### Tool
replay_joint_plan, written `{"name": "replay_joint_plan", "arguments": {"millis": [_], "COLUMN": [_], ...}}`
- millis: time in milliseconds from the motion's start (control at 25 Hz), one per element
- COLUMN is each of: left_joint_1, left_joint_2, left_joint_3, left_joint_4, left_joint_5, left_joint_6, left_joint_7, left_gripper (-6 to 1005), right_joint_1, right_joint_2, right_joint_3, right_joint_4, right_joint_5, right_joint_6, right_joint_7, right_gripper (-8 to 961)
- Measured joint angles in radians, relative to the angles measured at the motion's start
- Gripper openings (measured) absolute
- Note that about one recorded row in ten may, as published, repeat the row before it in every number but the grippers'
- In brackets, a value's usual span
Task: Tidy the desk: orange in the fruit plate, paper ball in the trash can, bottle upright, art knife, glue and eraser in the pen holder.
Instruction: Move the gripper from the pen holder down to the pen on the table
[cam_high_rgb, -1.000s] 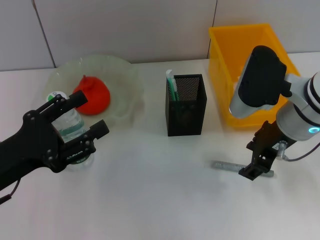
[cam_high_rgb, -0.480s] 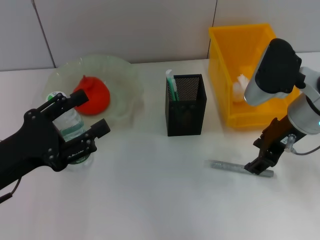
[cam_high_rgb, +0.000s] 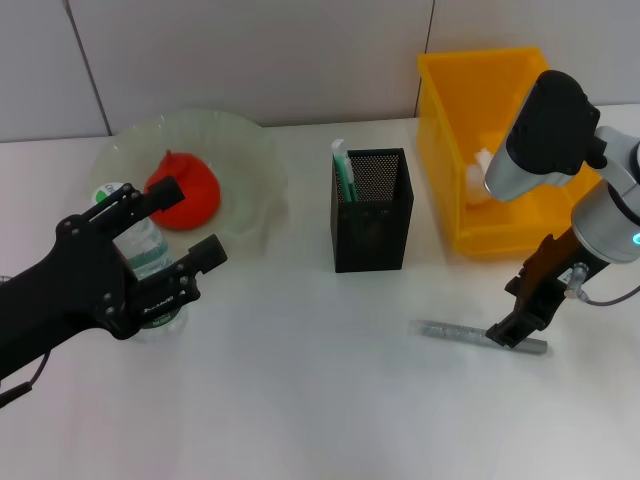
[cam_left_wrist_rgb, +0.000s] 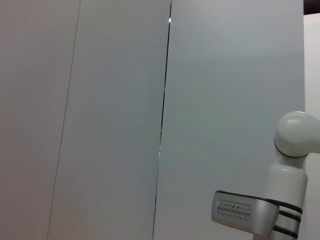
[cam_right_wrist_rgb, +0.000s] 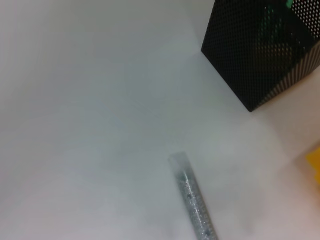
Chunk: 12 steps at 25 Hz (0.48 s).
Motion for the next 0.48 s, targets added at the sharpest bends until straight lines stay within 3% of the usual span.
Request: {"name": "replay_joint_plan", "arguments": {"millis": [480], "left_joint_1": [-0.008], "left_joint_2": [0.003], "left_joint_3": [-0.002], "left_joint_4": [-0.005], "left_joint_5": [-0.001], "left_joint_6": [0.021], "left_joint_7": [-0.005], "left_gripper": [802], "right_joint_1": [0.008], "right_joint_2": [0.004], "right_joint_3": [-0.012], "right_joint_4": [-0.042], "right_joint_5": [-0.004], "right_joint_6": [0.001], "right_joint_7": [0.033], "right_gripper": [690]}}
